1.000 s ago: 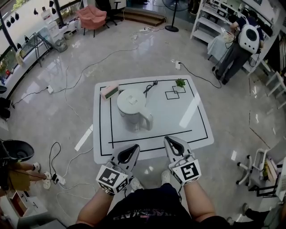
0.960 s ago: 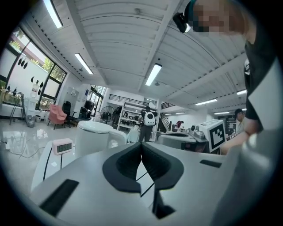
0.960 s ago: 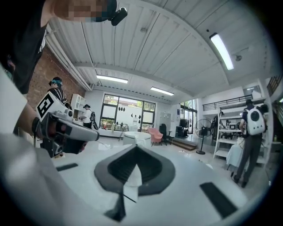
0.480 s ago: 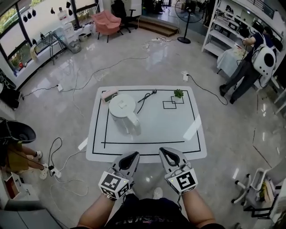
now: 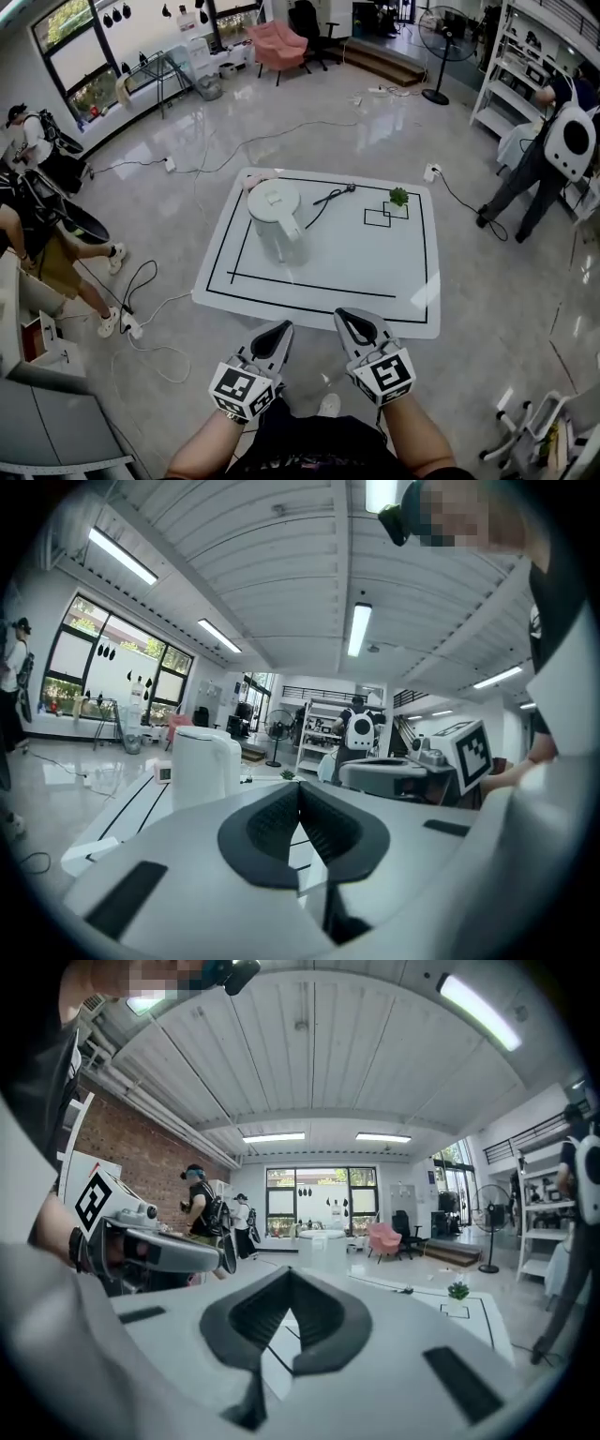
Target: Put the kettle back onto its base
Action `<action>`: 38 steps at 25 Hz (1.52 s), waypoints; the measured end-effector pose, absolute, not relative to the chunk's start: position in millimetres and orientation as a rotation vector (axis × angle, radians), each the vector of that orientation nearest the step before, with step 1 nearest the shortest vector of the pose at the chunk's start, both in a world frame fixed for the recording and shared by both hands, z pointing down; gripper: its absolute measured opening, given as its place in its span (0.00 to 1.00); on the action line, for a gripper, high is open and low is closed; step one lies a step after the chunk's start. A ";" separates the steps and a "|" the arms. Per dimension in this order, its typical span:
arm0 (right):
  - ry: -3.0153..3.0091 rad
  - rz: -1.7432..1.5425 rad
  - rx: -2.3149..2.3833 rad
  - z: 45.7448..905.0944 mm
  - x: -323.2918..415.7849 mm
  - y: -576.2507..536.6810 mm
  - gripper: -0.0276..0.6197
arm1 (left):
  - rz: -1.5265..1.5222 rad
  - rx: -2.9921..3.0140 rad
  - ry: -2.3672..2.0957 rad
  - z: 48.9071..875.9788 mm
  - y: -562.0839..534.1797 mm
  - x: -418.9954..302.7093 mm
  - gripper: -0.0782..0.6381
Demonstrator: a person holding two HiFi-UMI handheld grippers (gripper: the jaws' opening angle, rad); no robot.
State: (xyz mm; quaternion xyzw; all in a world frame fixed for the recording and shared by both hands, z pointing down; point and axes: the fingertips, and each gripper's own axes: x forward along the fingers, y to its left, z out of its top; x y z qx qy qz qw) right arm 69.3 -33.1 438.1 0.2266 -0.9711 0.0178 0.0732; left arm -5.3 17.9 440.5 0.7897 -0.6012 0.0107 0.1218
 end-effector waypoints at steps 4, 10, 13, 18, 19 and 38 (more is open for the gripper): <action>-2.931 0.059 0.613 439.3 78.6 -20.4 0.05 | 0.028 2.263 -1.810 440.1 32.5 10.9 0.12; -2.941 0.055 0.572 440.1 82.9 -10.0 0.05 | 0.011 2.248 -1.850 437.5 45.7 16.8 0.12; -2.943 0.057 0.573 438.5 85.0 -6.5 0.05 | 0.004 2.251 -1.861 433.8 49.6 16.8 0.12; -2.943 0.059 0.597 441.3 85.0 -2.9 0.05 | -0.006 2.253 -1.857 436.8 54.4 13.9 0.12; -2.942 0.059 0.596 442.0 84.4 -2.0 0.05 | -0.008 2.252 -1.855 438.4 54.4 13.1 0.12; -2.936 0.051 0.635 435.8 89.4 -1.6 0.05 | -0.015 2.285 -1.828 431.9 48.9 15.5 0.12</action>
